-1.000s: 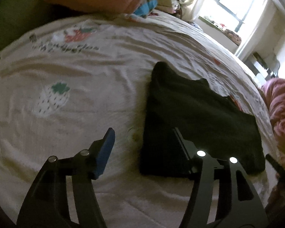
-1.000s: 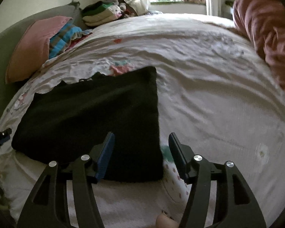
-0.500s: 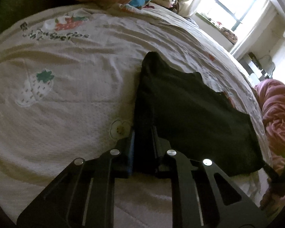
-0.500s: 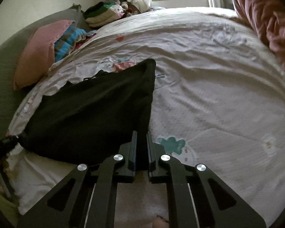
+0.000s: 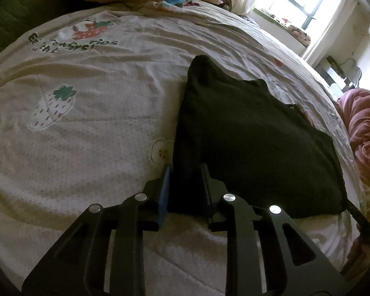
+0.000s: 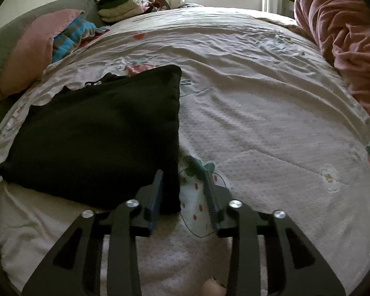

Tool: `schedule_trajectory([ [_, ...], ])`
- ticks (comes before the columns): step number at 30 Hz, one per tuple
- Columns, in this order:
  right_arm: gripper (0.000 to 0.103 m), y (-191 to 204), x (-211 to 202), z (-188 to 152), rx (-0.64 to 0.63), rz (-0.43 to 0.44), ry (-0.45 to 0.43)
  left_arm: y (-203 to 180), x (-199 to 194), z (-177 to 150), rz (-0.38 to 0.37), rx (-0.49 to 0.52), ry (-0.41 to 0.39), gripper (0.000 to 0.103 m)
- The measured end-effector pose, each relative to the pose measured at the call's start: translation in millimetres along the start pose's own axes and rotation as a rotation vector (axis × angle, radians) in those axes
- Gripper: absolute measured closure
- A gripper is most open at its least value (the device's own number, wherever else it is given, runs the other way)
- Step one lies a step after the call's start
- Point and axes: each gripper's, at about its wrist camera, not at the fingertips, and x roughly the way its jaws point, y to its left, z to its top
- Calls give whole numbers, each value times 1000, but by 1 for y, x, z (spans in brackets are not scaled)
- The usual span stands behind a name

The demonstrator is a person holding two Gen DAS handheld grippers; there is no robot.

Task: Fold small clothes
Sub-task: 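Open both grippers and withdraw them from the folded shirt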

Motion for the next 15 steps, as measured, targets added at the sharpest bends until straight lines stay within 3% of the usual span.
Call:
schedule_trajectory([
  [15,28,0,-16,-7,-19,-27,-30,-6,-14,-8,27,36,-6,63],
])
